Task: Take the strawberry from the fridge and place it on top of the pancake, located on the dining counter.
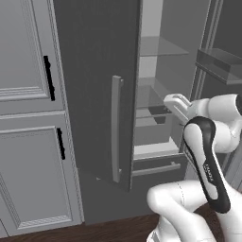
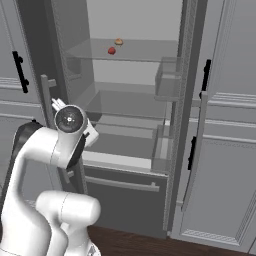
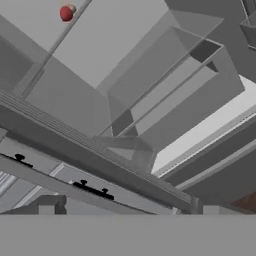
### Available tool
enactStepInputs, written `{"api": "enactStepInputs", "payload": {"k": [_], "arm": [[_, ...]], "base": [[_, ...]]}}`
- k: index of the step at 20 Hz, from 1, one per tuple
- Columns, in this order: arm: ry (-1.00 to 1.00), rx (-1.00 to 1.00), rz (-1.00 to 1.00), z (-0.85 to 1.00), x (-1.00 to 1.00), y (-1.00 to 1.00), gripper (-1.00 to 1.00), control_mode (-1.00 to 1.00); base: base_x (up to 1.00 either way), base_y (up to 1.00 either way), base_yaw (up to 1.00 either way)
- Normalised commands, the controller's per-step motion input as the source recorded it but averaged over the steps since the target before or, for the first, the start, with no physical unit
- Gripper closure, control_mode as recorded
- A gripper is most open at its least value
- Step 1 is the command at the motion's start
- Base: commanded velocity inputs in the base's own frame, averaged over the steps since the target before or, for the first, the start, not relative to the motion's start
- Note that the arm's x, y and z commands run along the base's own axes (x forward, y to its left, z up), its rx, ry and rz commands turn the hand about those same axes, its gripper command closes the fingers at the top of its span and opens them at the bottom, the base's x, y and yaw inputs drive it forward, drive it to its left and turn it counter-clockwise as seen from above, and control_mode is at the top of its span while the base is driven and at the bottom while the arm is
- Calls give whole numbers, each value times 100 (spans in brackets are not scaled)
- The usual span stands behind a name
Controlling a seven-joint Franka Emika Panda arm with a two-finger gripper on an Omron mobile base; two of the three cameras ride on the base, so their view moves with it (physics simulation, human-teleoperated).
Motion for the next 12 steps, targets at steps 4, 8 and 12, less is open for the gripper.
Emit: {"api": "enactStepInputs", "payload": {"k": [4,8,12], "arm": [[7,1,1,-9,14,1,-100,-100],[12,5,0,0,74,2,-100,-100],[7,10,3,-1,91,0,-100,-100]], "base": [[0,0,0],[0,0,0],[0,0,0]]}}
